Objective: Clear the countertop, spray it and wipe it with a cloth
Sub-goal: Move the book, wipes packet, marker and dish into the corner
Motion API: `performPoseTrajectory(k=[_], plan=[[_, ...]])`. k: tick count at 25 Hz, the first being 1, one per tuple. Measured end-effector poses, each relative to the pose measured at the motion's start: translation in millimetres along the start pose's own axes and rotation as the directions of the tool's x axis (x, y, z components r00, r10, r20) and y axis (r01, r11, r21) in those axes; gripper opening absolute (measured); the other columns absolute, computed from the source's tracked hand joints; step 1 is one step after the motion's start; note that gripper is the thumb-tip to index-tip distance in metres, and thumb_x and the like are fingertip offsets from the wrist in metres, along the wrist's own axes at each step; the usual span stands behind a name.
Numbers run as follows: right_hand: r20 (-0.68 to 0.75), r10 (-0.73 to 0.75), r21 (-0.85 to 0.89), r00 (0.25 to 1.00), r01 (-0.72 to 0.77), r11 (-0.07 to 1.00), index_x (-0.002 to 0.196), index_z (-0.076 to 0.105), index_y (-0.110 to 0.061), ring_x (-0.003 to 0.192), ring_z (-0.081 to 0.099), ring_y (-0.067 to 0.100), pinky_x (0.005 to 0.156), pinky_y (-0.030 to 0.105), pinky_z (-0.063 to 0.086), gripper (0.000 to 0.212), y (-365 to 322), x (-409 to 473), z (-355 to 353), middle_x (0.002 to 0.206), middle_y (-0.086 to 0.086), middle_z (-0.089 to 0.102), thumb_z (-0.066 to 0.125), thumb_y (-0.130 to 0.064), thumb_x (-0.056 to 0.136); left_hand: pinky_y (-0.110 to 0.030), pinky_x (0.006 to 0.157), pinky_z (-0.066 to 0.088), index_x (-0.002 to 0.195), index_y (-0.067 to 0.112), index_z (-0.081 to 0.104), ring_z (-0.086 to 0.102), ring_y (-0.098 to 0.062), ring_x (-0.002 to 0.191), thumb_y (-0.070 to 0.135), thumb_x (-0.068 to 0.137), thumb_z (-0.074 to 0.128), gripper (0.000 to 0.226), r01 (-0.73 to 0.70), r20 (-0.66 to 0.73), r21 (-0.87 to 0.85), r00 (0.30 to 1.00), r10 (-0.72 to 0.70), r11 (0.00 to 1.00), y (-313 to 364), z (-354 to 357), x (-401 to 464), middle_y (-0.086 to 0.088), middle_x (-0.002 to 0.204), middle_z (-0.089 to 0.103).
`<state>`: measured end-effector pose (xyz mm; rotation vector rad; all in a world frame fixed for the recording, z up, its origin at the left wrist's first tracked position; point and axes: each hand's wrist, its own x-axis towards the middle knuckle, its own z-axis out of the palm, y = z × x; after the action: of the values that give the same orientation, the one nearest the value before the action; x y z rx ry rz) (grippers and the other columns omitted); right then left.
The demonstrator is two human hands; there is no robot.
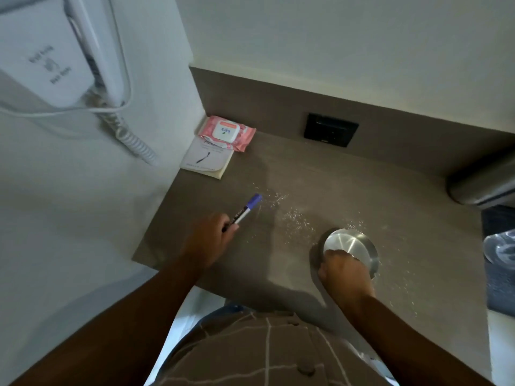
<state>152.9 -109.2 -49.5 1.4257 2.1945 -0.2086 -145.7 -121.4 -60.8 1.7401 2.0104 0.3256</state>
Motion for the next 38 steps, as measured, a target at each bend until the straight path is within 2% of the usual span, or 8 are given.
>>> performPoseTrajectory(k=[3,7,14,23,26,31,34,38], plan=[[-0.115,0.002,0.129,0.993,0.013,0.992,0.100,0.065,-0.016,0.074,0.070,0.015,0.067,0.030,0.059,0.015,-13.5,23.5,-35.9,0.092,0.001,0.071,0.052,-0.021,0.094,-0.028,0.059,0.048,0.086,0.019,0.060,0.058,-0.012,0.065,0.035,0.097,0.056,0.020,0.253,-0.219,-0.065,0.940,-0.262,0.965,-26.3,-36.4,30.2,0.002,0.073,0.059],[-0.299,-0.079,0.169,0.951,0.134,0.976,0.088,0.067,-0.017,0.066,0.068,0.018,0.056,0.029,0.056,0.018,-36.6,80.8,-106.2,0.085,0.001,0.070,0.054,-0.029,0.093,-0.038,0.070,0.055,0.096,0.008,0.067,0.066,-0.028,0.080,0.036,0.097,0.054,0.031,0.394,-0.290,-0.051,0.873,-0.391,0.918,-43.3,-63.5,83.7,-0.009,0.086,0.069],[-0.420,-0.292,-0.046,0.859,0.301,0.952,0.098,0.066,-0.013,0.083,0.066,0.028,0.061,0.033,0.046,0.019,-86.2,211.2,-201.1,0.095,0.008,0.067,0.049,-0.022,0.094,-0.041,0.076,0.056,0.104,0.004,0.065,0.066,-0.031,0.093,0.034,0.099,0.050,0.034,0.485,-0.243,-0.049,0.842,-0.481,0.873,-58.5,-61.6,143.9,-0.014,0.099,0.069],[-0.405,-0.481,-0.226,0.777,0.425,0.877,0.102,0.065,-0.010,0.085,0.065,0.030,0.062,0.037,0.044,0.021,-139.8,291.6,-199.4,0.095,0.009,0.065,0.053,-0.004,0.086,-0.036,0.073,0.056,0.101,0.011,0.068,0.067,-0.023,0.085,0.031,0.102,0.042,0.033,0.438,-0.296,0.209,0.881,-0.370,0.875,-80.0,-57.5,163.1,-0.008,0.097,0.067],[-0.438,-0.463,-0.191,0.770,0.424,0.885,0.107,0.064,-0.010,0.088,0.064,0.029,0.061,0.037,0.041,0.023,-143.4,298.2,-194.0,0.098,0.009,0.063,0.054,-0.006,0.086,-0.031,0.070,0.055,0.102,0.012,0.069,0.067,-0.021,0.084,0.030,0.103,0.043,0.032,0.441,-0.279,0.272,0.887,-0.369,0.855,-79.6,-61.5,167.2,-0.007,0.097,0.066],[-0.486,-0.340,0.050,0.805,0.413,0.909,0.129,0.050,-0.012,0.113,0.058,0.037,0.091,0.049,0.051,0.042,-123.9,286.7,-183.5,0.134,0.016,0.051,0.063,-0.013,0.088,-0.034,0.078,0.057,0.109,0.013,0.065,0.067,-0.023,0.094,0.034,0.101,0.051,0.027,0.456,-0.290,0.273,0.878,-0.380,0.847,-74.2,-66.3,159.4,-0.007,0.103,0.066],[-0.569,-0.189,0.196,0.801,0.355,0.914,0.132,0.051,-0.012,0.108,0.062,0.038,0.087,0.047,0.051,0.044,-98.5,247.5,-168.6,0.135,0.016,0.054,0.063,-0.019,0.090,-0.035,0.077,0.057,0.114,0.016,0.064,0.066,-0.023,0.098,0.037,0.099,0.053,0.028,0.445,-0.324,0.256,0.876,-0.358,0.858,-60.6,-61.8,137.9,-0.006,0.106,0.066],[-0.570,0.022,0.365,0.821,0.229,0.902,0.131,0.050,-0.015,0.108,0.059,0.034,0.085,0.045,0.051,0.040,-40.8,176.7,-135.8,0.134,0.013,0.053,0.054,-0.024,0.092,-0.039,0.090,0.051,0.128,0.015,0.059,0.062,-0.028,0.109,0.037,0.099,0.051,0.037,0.225,-0.229,0.231,0.958,-0.171,0.947,-11.3,-29.1,117.6,-0.011,0.119,0.065]])
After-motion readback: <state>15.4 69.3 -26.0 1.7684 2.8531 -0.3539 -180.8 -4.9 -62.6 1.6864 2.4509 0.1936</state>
